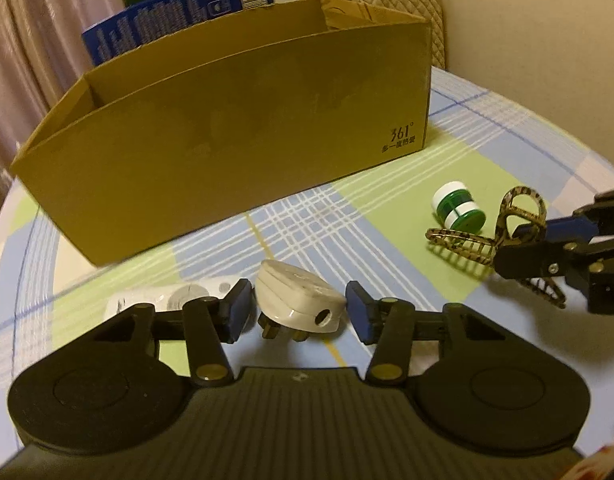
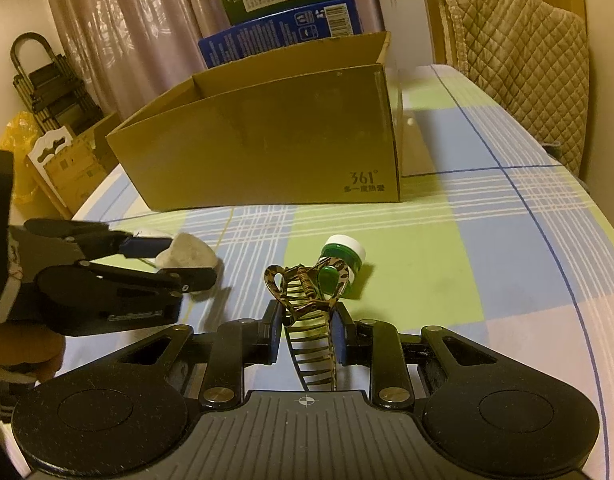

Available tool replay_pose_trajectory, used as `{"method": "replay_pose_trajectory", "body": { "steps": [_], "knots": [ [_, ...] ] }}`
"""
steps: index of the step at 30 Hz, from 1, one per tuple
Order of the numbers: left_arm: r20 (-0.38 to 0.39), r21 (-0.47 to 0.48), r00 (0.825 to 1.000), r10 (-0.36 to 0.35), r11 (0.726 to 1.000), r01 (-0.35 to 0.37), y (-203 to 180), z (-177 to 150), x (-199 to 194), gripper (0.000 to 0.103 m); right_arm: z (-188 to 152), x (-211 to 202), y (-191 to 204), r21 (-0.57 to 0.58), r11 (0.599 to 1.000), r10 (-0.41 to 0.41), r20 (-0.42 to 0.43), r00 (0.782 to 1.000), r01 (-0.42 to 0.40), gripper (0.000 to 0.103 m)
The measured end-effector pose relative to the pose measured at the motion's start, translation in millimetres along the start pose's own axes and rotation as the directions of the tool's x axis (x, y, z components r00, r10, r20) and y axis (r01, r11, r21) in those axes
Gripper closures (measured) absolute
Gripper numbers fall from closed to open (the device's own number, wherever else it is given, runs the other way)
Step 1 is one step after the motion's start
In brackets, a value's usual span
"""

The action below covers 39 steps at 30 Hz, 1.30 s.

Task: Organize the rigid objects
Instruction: 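Grasp the brown hair claw clip with the right gripper while the left grasps the plug, then carry the white plug and claw clip over the cardboard box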

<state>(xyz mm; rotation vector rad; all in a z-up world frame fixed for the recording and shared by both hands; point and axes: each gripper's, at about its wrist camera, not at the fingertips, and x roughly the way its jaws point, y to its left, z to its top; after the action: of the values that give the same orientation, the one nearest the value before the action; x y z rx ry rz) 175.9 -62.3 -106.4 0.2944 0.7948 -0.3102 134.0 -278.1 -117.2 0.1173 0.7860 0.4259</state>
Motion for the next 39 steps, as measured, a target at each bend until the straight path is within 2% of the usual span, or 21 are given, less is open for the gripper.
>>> {"method": "replay_pose_trajectory", "body": {
  "steps": [9, 17, 39],
  "knots": [
    [0.001, -0.164, 1.0, -0.031, 0.986, 0.031, 11.9, -20.3, -32.9, 0.057, 0.2, -2.4, 3.2, -0.009, 1.0, 0.006, 0.007, 1.0, -0.006, 0.081],
    [0.026, -0.266, 0.999, -0.03, 0.963, 0.036, 18.7, -25.3, -65.5, 0.057, 0.0, -17.2, 16.7, -0.013, 1.0, 0.013, 0.026, 1.0, -0.012, 0.081],
    [0.082, -0.318, 0.997, 0.016, 0.948, 0.011, 28.6, -23.2, -137.4, 0.057, 12.5, -68.8, 54.8, -0.038, 0.999, 0.0, 0.068, 0.998, 0.003, 0.081]
  ]
}}
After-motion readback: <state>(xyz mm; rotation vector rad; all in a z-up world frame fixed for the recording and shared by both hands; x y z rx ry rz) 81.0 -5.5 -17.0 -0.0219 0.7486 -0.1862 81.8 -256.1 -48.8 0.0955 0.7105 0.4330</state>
